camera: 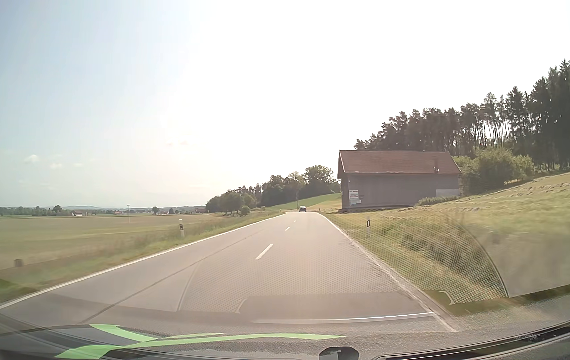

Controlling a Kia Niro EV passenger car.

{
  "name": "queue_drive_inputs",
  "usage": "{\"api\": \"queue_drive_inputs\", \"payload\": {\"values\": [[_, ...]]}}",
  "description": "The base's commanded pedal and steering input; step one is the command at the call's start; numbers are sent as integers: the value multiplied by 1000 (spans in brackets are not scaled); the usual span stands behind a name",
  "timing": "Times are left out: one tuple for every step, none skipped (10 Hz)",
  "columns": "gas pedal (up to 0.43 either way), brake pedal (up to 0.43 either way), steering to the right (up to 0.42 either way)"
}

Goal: Follow the waypoints while adhering to traffic rules and regulations

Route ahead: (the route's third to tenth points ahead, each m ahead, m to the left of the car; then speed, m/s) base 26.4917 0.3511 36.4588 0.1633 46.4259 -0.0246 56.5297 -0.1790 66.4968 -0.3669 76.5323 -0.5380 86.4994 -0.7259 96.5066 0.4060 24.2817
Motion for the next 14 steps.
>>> {"api": "queue_drive_inputs", "payload": {"values": [[157, 0, -2], [150, 0, -2], [150, 0, -1], [150, 0, 0], [150, 0, 1], [157, 0, 1], [157, 0, 1], [157, 0, 1], [150, 0, 0], [138, 0, 0], [98, 0, 0], [87, 0, 0], [87, 0, -1], [87, 0, -2]]}}
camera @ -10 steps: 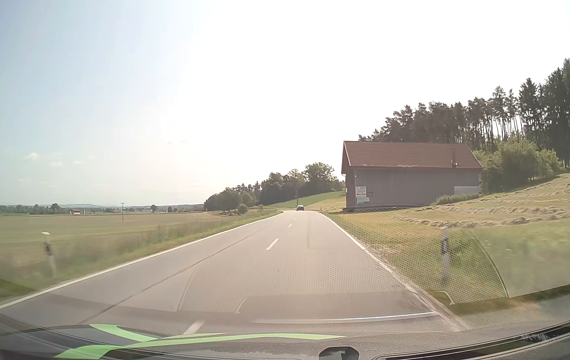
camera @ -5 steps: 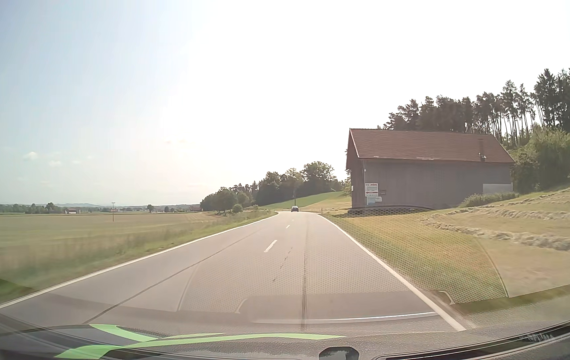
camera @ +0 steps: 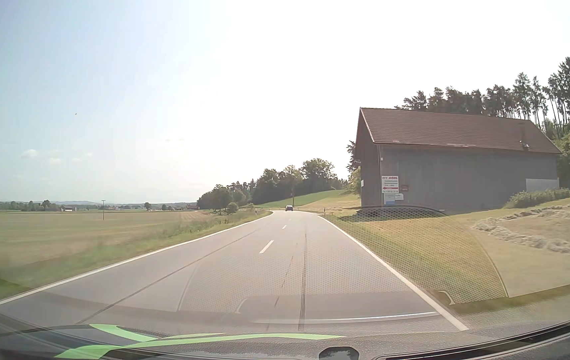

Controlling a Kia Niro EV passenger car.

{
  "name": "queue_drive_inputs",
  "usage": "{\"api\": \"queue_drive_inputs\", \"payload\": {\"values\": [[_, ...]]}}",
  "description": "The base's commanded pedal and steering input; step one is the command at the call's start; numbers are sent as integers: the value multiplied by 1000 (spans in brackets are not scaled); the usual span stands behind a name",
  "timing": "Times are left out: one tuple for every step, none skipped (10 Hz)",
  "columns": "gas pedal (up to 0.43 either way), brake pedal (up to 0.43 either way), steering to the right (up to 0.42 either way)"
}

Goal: Follow the waypoints while adhering to traffic rules and regulations

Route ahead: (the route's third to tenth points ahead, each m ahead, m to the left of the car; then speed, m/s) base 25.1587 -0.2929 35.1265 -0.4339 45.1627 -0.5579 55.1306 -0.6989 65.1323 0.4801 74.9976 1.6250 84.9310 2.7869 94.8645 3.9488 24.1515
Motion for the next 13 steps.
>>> {"api": "queue_drive_inputs", "payload": {"values": [[98, 0, -2], [118, 0, -2], [118, 0, -2], [118, 0, -2], [118, 0, -2], [118, 0, -2], [87, 0, -2], [59, 0, -3], [39, 0, -4], [39, 0, -4], [47, 0, -5], [67, 0, -6], [98, 0, -8]]}}
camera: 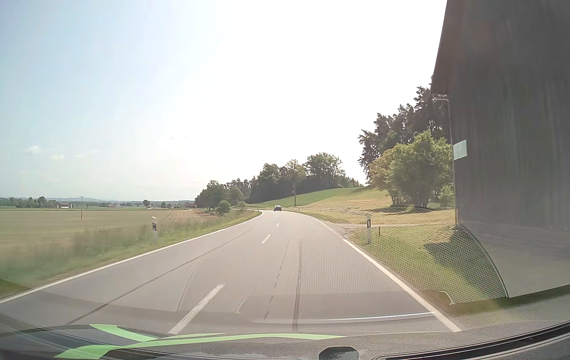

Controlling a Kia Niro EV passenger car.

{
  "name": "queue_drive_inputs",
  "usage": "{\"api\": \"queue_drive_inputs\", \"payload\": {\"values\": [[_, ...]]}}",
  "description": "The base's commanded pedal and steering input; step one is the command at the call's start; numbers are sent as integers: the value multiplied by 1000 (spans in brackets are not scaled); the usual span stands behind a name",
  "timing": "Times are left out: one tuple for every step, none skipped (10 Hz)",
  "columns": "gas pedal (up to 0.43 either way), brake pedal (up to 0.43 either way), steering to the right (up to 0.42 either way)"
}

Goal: Follow the waypoints while adhering to traffic rules and regulations

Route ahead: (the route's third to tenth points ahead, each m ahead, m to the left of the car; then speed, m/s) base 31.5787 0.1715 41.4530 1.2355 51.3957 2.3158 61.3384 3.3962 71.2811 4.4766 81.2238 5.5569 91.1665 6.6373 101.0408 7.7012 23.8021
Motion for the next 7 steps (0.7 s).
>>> {"api": "queue_drive_inputs", "payload": {"values": [[118, 0, -9], [130, 0, -9], [150, 0, -9], [157, 0, -9], [169, 0, -9], [189, 0, -9], [197, 0, -9]]}}
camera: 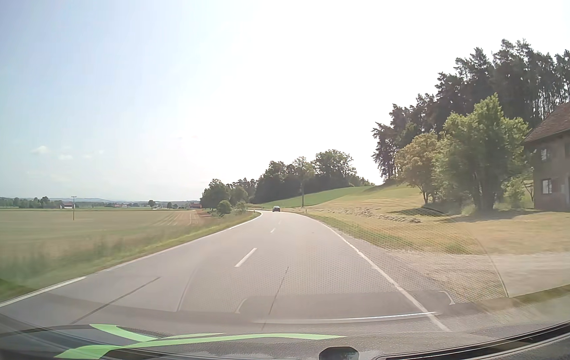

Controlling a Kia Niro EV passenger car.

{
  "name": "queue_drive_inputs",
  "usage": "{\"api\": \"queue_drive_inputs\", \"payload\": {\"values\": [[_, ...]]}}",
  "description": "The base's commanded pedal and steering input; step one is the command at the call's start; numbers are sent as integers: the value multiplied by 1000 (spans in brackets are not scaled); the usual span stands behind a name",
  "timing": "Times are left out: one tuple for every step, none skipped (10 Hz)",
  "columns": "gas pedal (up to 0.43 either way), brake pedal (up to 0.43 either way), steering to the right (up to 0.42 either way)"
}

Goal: Follow the waypoints while adhering to traffic rules and regulations

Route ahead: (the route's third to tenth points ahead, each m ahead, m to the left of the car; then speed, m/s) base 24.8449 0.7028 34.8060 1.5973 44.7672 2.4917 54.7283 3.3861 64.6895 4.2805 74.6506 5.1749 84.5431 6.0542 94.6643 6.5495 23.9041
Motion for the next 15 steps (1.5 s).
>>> {"api": "queue_drive_inputs", "payload": {"values": [[197, 0, -9], [197, 0, -9], [197, 0, -9], [189, 0, -9], [150, 0, -10], [118, 0, -10], [118, 0, -11], [118, 0, -12], [118, 0, -12], [130, 0, -12], [130, 0, -12], [130, 0, -12], [138, 0, -12], [150, 0, -12], [150, 0, -12]]}}
